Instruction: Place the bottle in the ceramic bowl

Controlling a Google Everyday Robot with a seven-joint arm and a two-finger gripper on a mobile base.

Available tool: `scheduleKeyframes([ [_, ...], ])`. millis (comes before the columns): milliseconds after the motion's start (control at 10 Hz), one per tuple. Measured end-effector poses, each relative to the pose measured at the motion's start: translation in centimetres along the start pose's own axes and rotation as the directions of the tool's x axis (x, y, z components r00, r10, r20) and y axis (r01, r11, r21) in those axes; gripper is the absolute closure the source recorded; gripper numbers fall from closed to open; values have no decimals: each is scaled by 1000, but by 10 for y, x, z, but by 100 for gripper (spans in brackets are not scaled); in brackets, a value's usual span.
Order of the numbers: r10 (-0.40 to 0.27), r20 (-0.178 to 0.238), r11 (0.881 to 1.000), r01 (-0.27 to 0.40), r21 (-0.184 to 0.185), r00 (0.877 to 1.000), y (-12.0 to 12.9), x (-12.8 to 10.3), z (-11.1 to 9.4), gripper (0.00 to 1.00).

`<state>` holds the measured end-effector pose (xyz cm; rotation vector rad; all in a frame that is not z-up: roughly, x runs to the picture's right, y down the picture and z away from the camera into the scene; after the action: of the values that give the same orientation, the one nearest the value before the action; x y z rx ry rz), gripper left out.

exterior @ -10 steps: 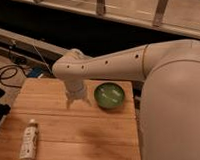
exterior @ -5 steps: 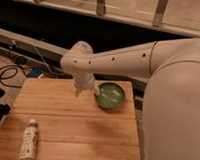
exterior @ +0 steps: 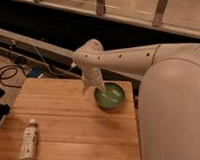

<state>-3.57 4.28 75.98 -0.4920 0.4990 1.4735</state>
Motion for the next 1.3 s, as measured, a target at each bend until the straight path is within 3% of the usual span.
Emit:
scheduleKeyframes([
  [200,-64,-3,998,64,2,998,23,16,-4,35],
  [600,-198,19,980,197,26,980,98,82,-23,35],
  [1100,-193,19,981,193,31,981,94,81,-22,35],
  [1300,-233,40,972,233,17,972,105,84,-27,35],
])
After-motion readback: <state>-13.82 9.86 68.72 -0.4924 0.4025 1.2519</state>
